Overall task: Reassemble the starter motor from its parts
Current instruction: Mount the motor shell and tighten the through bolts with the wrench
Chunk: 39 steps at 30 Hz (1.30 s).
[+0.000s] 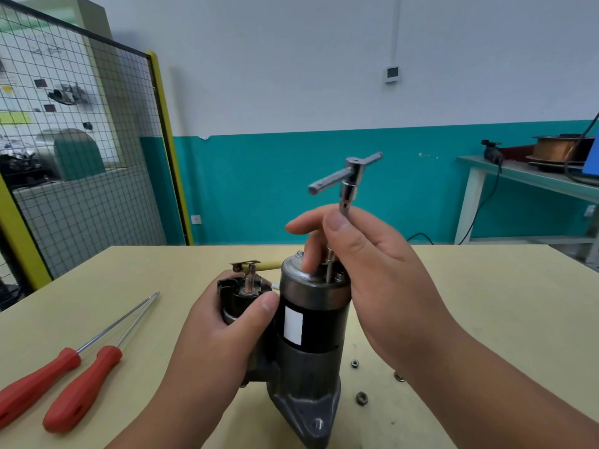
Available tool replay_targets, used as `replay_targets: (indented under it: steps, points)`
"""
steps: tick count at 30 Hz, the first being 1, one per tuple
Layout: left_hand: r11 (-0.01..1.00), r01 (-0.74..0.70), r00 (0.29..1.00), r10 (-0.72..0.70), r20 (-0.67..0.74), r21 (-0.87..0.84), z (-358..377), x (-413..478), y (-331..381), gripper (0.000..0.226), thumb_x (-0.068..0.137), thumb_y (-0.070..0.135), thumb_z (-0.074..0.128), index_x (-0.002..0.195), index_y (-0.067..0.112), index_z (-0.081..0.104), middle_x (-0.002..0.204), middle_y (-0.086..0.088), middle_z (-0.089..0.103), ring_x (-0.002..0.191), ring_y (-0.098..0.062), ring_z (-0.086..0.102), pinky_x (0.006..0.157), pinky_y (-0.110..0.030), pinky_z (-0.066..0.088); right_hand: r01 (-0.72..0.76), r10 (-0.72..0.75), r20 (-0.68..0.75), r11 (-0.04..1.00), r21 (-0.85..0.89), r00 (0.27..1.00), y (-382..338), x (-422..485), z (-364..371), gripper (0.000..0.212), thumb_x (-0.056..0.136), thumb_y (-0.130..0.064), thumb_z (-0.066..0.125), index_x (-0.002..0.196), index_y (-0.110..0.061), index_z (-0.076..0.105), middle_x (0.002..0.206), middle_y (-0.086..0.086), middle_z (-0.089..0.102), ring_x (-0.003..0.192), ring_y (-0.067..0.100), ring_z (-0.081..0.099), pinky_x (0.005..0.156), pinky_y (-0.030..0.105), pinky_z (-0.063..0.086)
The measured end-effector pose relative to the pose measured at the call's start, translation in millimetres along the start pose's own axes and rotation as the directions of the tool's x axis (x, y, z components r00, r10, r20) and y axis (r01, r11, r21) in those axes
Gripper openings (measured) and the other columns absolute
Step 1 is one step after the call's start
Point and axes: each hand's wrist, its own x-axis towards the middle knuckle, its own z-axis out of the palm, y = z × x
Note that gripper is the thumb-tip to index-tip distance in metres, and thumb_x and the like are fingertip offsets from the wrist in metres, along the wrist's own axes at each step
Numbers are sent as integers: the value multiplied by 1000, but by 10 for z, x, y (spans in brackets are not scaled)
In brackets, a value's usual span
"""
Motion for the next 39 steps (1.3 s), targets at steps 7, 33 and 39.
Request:
replay_targets:
  steps: [7, 33, 39]
  points:
    - [1000, 8, 1000, -8, -9, 19, -12, 8, -20, 45, 65, 66, 71, 101, 41, 76, 92, 4, 79, 81, -16, 77, 52, -30, 60, -20, 21, -9, 995, 93, 1000, 19, -4, -32, 47, 97, -57, 39, 115, -34, 76, 84, -1, 68, 85, 14, 62, 90, 44, 47]
    - [999, 52, 998, -52, -24, -5, 14, -5, 49, 44, 58, 66, 70, 94, 43, 77, 84, 6, 78, 73, -11, 76, 42, -29, 55, -38, 39, -30, 999, 36, 999, -20, 0, 8, 40, 95, -52, 42, 76, -25, 65, 83, 2, 68, 84, 17, 61, 84, 45, 48]
    - [999, 25, 1000, -25, -7, 35, 7, -14, 52, 42, 60, 69, 68, 95, 48, 75, 86, 9, 78, 78, -9, 76, 47, -24, 56, -34, 32, -51, 999, -42, 998, -27, 12, 12, 44, 101, -61, 42, 89, -33, 75, 80, -2, 70, 77, 6, 64, 73, 21, 46]
